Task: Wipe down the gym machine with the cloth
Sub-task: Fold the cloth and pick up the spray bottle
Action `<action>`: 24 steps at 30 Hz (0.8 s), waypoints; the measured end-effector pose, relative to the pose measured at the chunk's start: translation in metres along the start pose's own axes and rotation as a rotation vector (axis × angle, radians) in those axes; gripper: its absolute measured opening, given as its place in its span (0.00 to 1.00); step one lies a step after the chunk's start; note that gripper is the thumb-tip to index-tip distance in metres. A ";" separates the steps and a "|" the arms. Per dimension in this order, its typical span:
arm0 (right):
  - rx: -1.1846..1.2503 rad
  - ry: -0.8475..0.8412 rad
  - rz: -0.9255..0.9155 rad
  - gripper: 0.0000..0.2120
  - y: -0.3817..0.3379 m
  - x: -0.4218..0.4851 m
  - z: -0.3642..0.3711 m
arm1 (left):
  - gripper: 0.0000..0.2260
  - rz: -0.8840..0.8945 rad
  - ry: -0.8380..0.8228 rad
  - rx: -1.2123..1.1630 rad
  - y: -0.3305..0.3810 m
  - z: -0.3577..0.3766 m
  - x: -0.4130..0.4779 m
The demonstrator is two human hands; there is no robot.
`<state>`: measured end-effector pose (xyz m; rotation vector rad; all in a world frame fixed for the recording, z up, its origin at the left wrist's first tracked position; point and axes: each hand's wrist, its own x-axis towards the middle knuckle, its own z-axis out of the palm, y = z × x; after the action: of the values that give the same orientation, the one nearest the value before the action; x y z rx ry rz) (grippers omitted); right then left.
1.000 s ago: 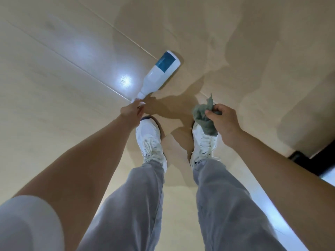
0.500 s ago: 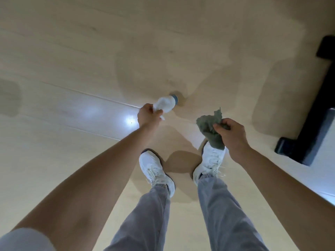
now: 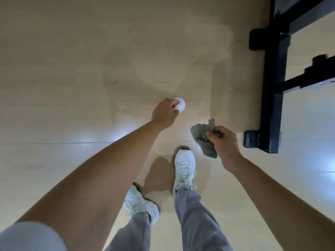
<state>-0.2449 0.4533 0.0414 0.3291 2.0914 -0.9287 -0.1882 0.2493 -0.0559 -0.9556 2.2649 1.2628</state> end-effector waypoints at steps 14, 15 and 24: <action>0.054 -0.031 0.037 0.02 -0.021 0.015 -0.032 | 0.22 -0.052 0.027 -0.165 0.049 -0.014 -0.013; 0.043 -0.072 0.014 0.03 -0.026 0.013 -0.031 | 0.21 -0.064 0.021 -0.255 0.056 -0.018 -0.022; -0.141 -0.384 -0.200 0.09 -0.062 0.006 -0.015 | 0.05 -0.215 -0.296 -0.668 0.058 -0.033 -0.059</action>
<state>-0.2891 0.4208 0.0741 -0.1282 1.8403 -0.8740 -0.1885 0.2649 0.0312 -1.0921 1.4829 1.9518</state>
